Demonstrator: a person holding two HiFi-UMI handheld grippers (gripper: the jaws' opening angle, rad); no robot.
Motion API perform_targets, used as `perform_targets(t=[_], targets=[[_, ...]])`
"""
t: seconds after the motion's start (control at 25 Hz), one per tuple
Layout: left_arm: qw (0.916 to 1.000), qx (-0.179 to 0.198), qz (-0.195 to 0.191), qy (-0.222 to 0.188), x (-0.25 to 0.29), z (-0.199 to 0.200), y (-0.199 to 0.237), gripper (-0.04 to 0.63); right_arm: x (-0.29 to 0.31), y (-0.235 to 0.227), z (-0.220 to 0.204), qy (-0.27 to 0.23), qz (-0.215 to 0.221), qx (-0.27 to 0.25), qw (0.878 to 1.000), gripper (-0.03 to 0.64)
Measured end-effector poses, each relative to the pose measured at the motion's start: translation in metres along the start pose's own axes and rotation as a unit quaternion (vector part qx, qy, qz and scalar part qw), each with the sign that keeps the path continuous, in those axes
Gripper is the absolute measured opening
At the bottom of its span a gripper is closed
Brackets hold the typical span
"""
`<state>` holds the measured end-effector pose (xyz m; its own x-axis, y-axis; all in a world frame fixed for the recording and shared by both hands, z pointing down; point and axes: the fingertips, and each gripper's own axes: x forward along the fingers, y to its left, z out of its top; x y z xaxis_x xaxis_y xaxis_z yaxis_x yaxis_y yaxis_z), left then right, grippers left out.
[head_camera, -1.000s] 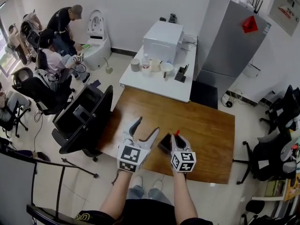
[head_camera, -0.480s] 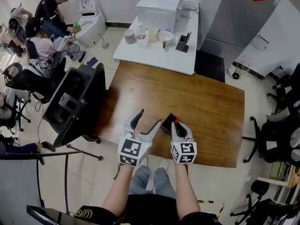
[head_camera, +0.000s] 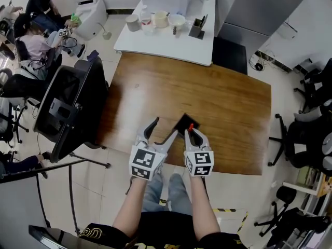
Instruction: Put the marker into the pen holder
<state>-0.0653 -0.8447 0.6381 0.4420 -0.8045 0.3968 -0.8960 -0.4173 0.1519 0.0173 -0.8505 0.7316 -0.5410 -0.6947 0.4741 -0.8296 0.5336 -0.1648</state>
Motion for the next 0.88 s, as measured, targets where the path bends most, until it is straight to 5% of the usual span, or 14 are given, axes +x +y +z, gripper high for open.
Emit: perform_targets(t=[0.56, 0.88], targets=[[1.0, -0.004, 0.001, 0.002, -0.001, -0.005, -0.003, 0.296, 0.003, 0.001, -0.011, 0.027, -0.006, 0.006, 1.0, 0.054], [0.9998, 0.013, 0.016, -0.008, -0.013, 0.015, 0.001, 0.296, -0.012, 0.001, 0.032, -0.014, -0.012, -0.006, 1.0, 0.071]])
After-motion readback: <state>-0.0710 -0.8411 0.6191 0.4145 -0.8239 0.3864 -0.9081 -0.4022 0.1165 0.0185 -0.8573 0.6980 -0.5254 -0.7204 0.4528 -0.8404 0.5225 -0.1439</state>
